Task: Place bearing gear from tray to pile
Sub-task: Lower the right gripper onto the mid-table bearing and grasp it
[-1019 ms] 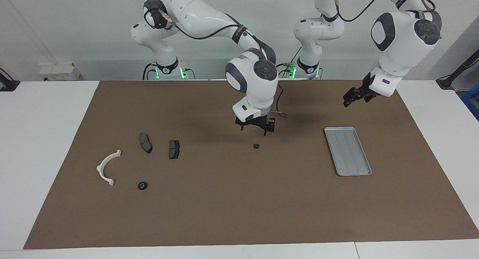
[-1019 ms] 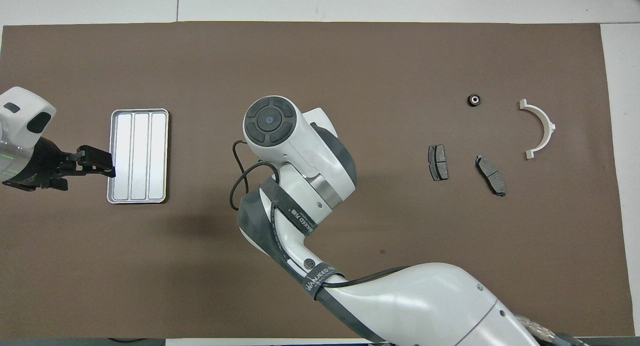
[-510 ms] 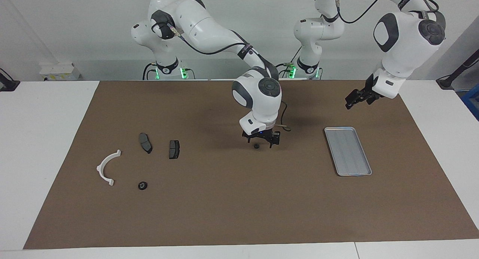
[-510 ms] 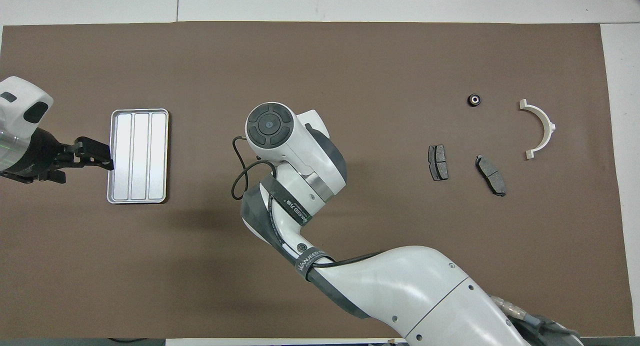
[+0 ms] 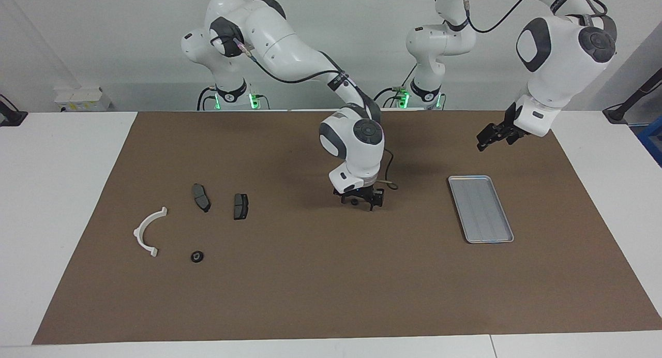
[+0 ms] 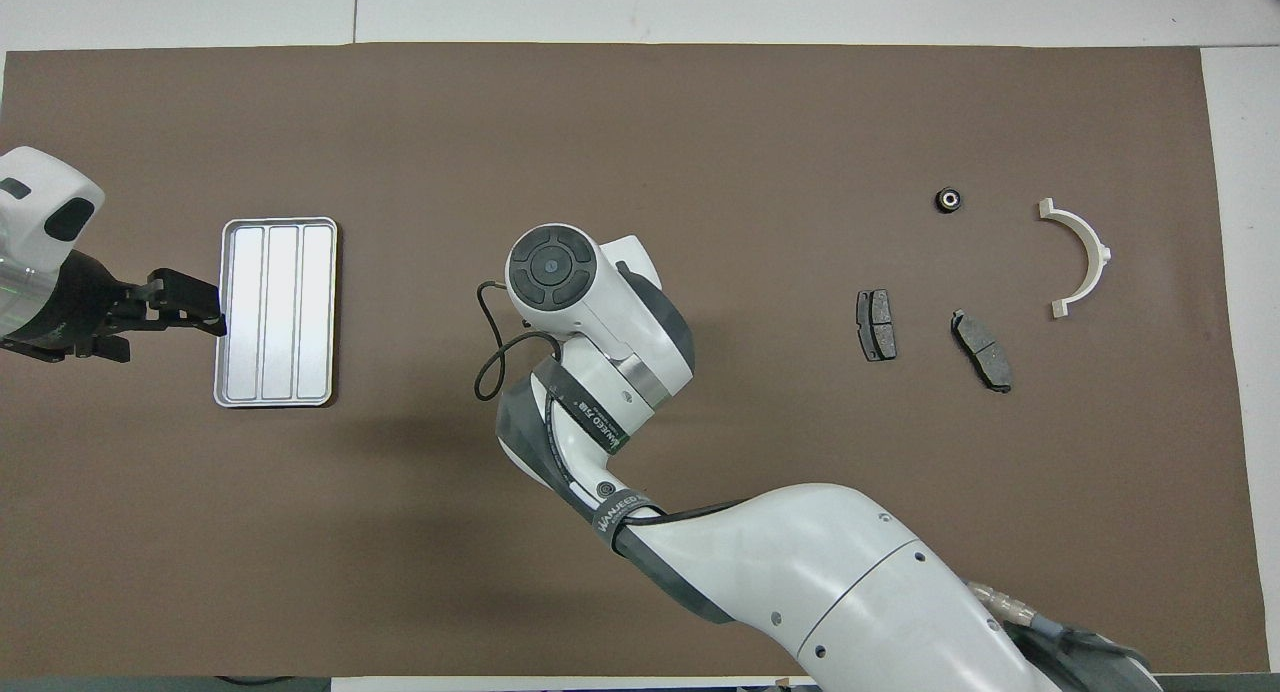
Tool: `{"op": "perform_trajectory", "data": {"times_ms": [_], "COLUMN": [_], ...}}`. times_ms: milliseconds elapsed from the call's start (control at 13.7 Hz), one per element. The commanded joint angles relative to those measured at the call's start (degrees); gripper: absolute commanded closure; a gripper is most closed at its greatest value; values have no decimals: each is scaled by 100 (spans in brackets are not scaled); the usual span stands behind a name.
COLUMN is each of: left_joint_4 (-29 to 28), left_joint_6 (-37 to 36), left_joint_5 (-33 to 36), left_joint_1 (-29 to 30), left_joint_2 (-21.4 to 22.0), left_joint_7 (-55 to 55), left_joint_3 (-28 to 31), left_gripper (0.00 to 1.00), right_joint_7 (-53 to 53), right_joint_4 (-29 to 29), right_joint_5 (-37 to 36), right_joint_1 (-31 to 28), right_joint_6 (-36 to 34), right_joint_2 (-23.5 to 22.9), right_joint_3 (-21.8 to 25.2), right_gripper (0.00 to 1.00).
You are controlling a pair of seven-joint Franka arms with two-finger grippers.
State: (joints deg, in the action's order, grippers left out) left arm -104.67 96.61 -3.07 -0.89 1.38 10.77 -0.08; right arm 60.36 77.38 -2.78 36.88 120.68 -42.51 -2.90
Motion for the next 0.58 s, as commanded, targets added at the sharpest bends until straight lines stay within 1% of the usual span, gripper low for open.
{"op": "perform_trajectory", "data": {"times_ms": [0, 73, 146, 218, 291, 364, 437, 510], "left_joint_4": [857, 1156, 1255, 1238, 1195, 1194, 1186, 1185], "left_joint_6": [-727, -1044, -1169, -1153, -1101, -1092, -1092, -1092], "left_joint_5": [69, 69, 61, 60, 52, 52, 52, 52], "left_joint_1": [81, 81, 81, 72, 72, 72, 72, 72], "left_joint_2": [-93, -120, -103, -85, -59, -59, -41, -32], "left_joint_7": [-57, -57, -57, -40, 4, 4, 4, 4], "left_joint_3": [-71, -71, -71, -71, -80, -80, -80, -89], "left_gripper": [0, 0, 0, 0, 0, 0, 0, 0], "right_joint_7": [134, 134, 117, 99, 99, 90, 90, 90], "right_joint_4": [84, 84, 84, 102, 119, 120, 120, 120], "right_joint_5": [-65, -30, -4, 5, 6, 6, 14, 14], "right_joint_1": [-50, -50, -50, -67, -111, -111, -120, -120], "right_joint_6": [26, 34, 26, 17, -1, -1, -18, -44], "right_joint_2": [67, 67, 67, 67, 67, 67, 67, 67], "right_joint_3": [-44, -44, -44, -53, -61, -62, -62, -70], "right_gripper": [12, 19, 24, 27, 34, 46, 65, 75]}}
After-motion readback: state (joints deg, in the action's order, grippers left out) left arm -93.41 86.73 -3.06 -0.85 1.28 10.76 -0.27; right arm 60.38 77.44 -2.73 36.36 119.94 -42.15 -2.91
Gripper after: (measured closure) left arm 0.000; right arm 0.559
